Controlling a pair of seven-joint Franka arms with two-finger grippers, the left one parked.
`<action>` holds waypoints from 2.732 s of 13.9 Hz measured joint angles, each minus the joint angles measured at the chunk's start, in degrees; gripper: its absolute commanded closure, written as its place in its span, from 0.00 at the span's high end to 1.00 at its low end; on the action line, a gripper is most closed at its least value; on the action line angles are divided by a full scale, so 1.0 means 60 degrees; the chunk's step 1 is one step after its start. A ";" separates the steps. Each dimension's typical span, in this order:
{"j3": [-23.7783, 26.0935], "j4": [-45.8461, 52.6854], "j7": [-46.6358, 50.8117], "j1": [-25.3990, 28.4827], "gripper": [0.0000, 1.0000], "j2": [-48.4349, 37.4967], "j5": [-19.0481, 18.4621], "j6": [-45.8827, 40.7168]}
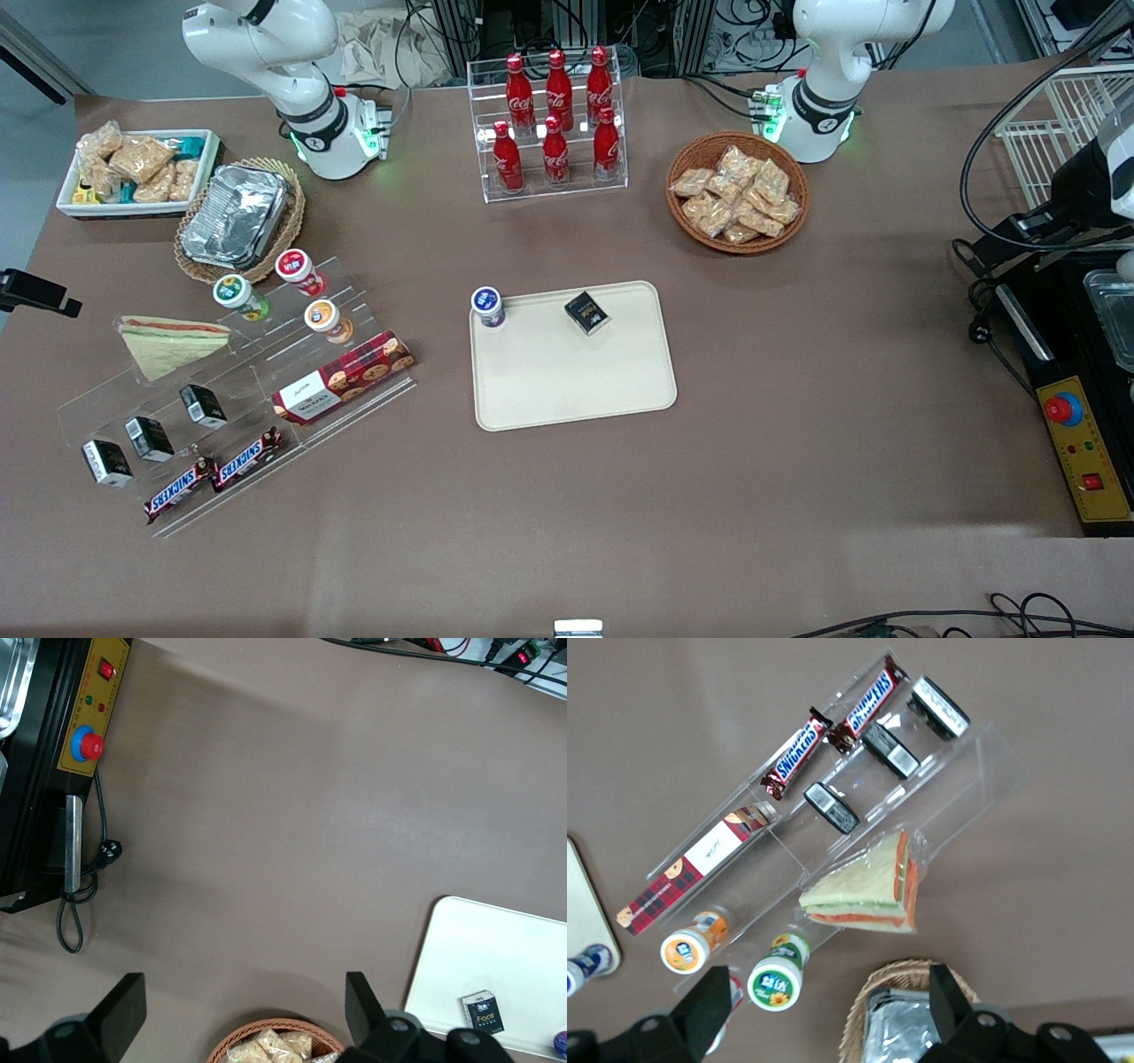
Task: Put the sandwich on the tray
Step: 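Move the right gripper over the acrylic rack toward the wrapped sandwich, then lower the open right gripper around the wrapped triangular sandwich and close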
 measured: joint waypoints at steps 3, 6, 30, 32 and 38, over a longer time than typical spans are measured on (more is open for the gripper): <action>-0.0037 -0.0002 0.0503 -0.0002 0.99 0.0000 0.0001 -0.0071; -0.0211 -0.0011 0.1424 -0.0005 0.99 0.0000 0.0003 -0.0339; -0.0516 -0.2268 0.6452 -0.0053 0.99 -0.0536 -0.0275 0.1830; -0.0515 -0.2930 0.6631 -0.0053 0.99 -0.0693 -0.0275 0.2425; -0.0504 -0.4253 0.6689 -0.0048 0.99 -0.0720 -0.0275 0.3814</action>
